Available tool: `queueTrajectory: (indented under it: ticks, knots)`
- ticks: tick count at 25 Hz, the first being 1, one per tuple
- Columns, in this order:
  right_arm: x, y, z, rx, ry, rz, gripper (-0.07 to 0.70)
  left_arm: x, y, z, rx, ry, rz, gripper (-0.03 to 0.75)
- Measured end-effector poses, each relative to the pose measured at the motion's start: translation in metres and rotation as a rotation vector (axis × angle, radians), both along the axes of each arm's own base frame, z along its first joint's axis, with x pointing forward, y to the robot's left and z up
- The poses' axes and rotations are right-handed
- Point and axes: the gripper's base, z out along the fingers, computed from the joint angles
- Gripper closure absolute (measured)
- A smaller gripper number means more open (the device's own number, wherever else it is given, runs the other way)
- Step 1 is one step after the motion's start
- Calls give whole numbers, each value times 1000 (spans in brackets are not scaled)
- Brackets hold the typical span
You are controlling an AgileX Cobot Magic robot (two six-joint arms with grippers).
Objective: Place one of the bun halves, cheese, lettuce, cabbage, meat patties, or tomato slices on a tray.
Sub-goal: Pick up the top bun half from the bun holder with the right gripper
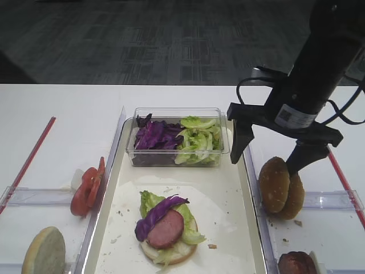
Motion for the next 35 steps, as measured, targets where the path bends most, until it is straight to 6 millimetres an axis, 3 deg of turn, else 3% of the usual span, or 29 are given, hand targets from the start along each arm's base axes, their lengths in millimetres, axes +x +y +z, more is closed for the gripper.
queueTrajectory:
  ticks: [18, 35]
  knots:
    - [1, 11, -1, 5, -52, 23, -26, 0, 0, 0, 0, 0, 0, 235]
    - [6, 16, -29, -30, 6, 40, 13, 0, 0, 0, 0, 0, 0, 235]
